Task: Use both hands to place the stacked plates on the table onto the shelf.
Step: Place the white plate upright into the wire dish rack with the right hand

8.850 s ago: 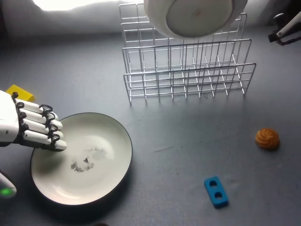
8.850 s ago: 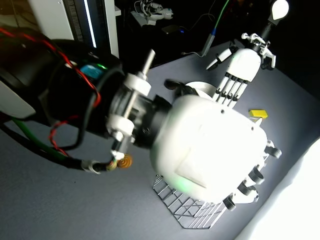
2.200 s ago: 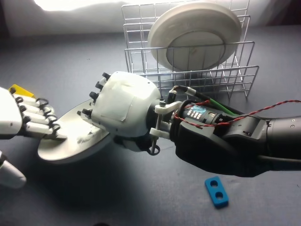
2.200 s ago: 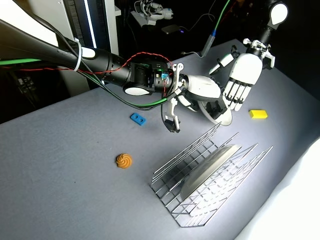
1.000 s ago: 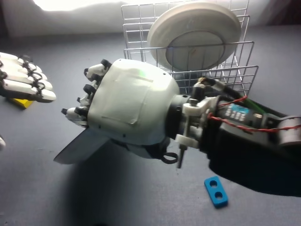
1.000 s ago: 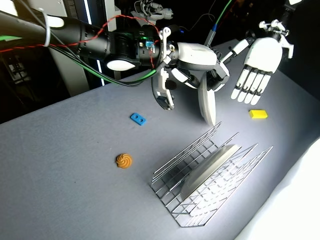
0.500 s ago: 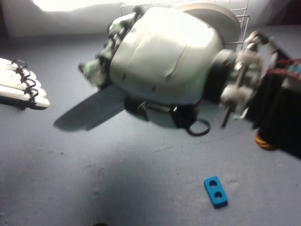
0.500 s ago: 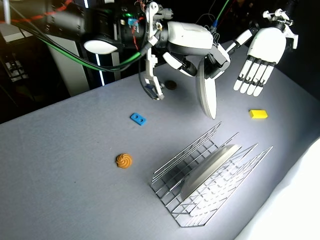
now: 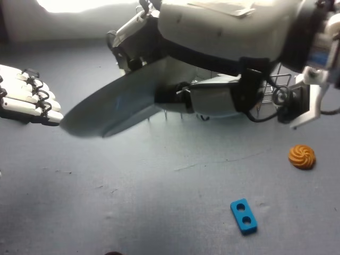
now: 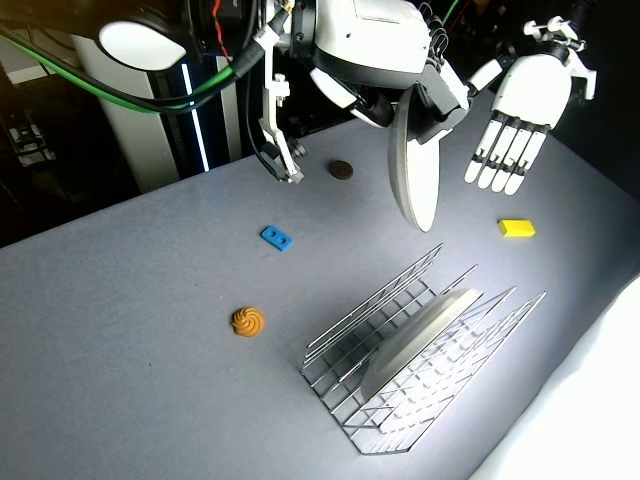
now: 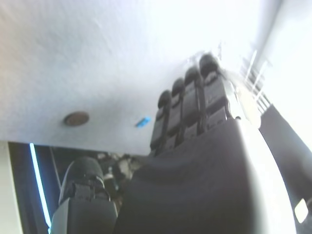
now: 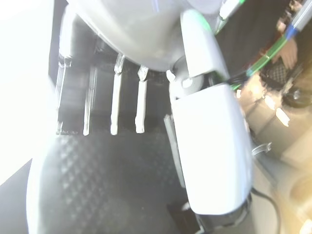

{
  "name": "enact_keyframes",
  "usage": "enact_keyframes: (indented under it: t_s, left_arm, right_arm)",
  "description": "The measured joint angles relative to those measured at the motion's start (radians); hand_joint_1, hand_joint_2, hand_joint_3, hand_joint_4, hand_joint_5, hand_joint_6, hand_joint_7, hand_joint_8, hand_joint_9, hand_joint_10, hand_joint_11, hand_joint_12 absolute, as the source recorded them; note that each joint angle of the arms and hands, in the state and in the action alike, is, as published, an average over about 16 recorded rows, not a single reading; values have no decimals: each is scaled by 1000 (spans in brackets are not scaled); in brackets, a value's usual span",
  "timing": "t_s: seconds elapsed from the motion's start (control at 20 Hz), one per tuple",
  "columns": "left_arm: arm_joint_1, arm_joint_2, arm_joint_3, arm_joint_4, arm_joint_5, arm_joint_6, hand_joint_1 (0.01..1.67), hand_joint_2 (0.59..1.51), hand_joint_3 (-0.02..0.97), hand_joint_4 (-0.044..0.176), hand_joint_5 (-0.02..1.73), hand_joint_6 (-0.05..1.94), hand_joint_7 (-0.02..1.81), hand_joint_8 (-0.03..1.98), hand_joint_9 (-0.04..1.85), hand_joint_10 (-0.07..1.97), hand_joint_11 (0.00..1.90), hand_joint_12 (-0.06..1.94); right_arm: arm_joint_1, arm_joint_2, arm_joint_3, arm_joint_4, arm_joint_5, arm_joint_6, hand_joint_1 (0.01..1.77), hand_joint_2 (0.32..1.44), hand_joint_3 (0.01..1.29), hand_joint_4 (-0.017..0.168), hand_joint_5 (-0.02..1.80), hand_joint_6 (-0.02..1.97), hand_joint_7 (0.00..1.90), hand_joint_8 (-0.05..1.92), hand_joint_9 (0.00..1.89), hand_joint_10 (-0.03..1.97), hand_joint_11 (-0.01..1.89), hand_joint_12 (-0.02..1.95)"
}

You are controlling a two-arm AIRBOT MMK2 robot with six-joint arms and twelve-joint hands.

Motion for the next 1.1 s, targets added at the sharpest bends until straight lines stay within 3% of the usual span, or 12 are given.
enact_keyframes:
  t_s: [0.3, 0.5, 0.7, 1.1]
  left_arm:
    - [-1, -2, -10, 1, -6, 0, 21, 1115, -1, 3, 66, 15, 81, 18, 74, 3, 18, 199]
    - [-1, -3, -12, 2, -9, 1, 21, 1116, -1, 4, 67, 15, 86, 18, 79, 3, 18, 193]
    - [0, -3, -14, 3, -10, 1, 21, 1117, -1, 3, 67, 16, 92, 18, 81, 4, 18, 188]
    - [0, -5, -17, 5, -9, 4, 21, 1118, -1, 3, 68, 16, 100, 18, 86, 4, 19, 201]
  right_arm:
    - [63, 40, 44, -182, -102, 465, 1200, 1106, 12, -8, 755, 1057, 899, 1273, 858, 1205, 609, 1594]
    - [93, 49, 86, -226, -165, 678, 1209, 1109, 12, -9, 747, 1056, 905, 1288, 848, 1221, 597, 1618]
    - [115, 50, 135, -209, -219, 786, 1217, 1112, 12, -9, 751, 1051, 907, 1297, 842, 1240, 595, 1628]
    - [124, 51, 213, -146, -285, 805, 1226, 1121, 12, -10, 740, 1049, 892, 1335, 817, 1316, 591, 1669]
